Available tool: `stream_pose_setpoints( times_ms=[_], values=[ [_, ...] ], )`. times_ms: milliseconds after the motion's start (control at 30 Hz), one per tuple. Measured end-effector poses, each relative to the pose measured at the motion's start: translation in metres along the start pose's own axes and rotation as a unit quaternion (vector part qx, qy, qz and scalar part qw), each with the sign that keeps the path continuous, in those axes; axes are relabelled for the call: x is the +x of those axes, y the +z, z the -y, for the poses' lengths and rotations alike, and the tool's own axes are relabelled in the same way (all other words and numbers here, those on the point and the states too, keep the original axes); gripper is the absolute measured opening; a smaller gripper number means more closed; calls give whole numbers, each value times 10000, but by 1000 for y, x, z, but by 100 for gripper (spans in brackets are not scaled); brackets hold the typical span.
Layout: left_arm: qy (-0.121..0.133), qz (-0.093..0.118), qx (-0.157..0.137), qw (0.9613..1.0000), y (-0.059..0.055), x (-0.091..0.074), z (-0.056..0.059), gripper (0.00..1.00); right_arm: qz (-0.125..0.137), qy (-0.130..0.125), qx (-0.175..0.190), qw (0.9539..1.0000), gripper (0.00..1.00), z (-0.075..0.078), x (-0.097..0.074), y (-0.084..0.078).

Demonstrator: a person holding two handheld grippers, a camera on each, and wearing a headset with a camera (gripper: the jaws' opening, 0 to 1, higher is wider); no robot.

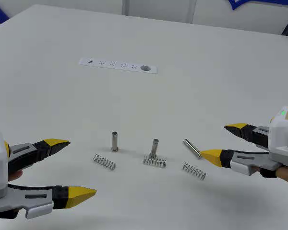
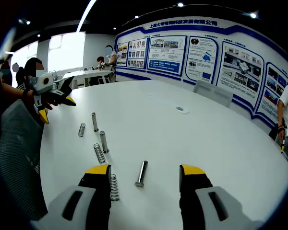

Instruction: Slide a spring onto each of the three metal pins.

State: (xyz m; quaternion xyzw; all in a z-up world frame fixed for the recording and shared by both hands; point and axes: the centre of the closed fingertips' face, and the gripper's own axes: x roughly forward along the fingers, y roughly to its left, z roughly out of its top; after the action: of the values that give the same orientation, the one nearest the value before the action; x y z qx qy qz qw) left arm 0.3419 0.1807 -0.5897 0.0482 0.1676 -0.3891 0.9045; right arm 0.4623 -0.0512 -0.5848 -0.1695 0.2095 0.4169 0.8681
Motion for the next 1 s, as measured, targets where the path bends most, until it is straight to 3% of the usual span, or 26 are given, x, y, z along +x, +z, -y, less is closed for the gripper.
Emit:
stream_pose_setpoints(
  times_ms=[300,600,1000],
  values=[
    [33,0,-19,10000,0,-2,-2,77,-337,-68,1,9994,46,4,23,3],
    [27,-25,-24,10000,-1,-2,-2,76,-812,-123,98,9966,33,7,43,-11],
    [26,-37,-31,10000,-2,-2,-2,75,-1189,-117,251,9925,23,2,62,-22]
  ],
)
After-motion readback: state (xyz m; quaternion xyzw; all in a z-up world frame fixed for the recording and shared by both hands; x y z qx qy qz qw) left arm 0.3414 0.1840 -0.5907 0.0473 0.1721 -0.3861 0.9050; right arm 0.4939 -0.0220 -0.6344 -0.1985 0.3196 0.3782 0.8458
